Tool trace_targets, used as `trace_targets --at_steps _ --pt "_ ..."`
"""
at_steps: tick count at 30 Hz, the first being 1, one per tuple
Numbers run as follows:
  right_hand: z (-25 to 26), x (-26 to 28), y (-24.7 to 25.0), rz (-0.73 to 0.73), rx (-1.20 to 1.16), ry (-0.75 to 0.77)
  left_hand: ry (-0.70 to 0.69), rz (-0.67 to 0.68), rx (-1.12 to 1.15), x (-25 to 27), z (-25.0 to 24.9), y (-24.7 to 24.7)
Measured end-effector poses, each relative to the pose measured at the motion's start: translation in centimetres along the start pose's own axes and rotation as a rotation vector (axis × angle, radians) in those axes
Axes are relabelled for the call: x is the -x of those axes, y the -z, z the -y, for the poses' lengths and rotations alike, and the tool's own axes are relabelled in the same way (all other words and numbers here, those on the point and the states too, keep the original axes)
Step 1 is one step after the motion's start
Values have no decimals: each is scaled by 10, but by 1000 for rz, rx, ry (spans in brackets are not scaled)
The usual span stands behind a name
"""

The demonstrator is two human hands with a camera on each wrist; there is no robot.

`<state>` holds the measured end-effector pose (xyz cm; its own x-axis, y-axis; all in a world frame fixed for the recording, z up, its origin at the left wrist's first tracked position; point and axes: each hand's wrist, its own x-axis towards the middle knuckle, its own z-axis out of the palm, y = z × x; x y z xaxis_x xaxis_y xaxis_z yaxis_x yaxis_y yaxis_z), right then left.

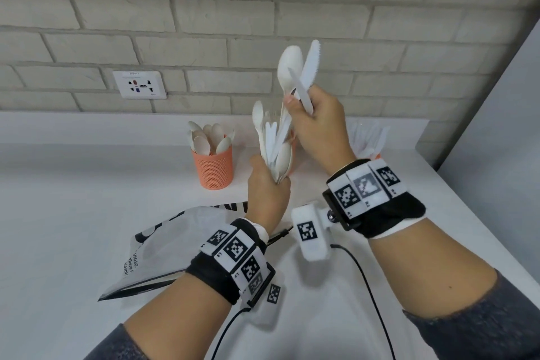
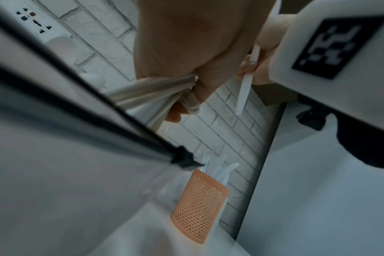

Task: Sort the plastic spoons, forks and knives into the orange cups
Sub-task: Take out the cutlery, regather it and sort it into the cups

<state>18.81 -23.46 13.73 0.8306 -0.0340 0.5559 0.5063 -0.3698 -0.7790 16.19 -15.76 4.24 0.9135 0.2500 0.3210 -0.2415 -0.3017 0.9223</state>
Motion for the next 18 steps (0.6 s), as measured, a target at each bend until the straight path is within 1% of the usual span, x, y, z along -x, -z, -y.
trace_targets --at_steps 2,5,8,9,11,14,18 --pt "-3 -4 3 83 49 -37 2 12 -15 -2 1 -1" --pt "-12 1 3 220 83 -130 11 8 -41 -5 3 -3" --pt "-13 4 4 263 90 -162 -16 -6 -57 -6 1 -2" --pt "-11 5 5 252 66 -158 -26 -9 -56 -6 0 -2" --pt "-5 4 7 184 -17 -144 -34 -12 -49 -7 -2 -2" --pt "4 0 11 45 -127 -106 -16 4 -25 -7 -3 -2" --pt "7 -17 17 -152 -206 -69 1 33 -3 -6 2 -1"
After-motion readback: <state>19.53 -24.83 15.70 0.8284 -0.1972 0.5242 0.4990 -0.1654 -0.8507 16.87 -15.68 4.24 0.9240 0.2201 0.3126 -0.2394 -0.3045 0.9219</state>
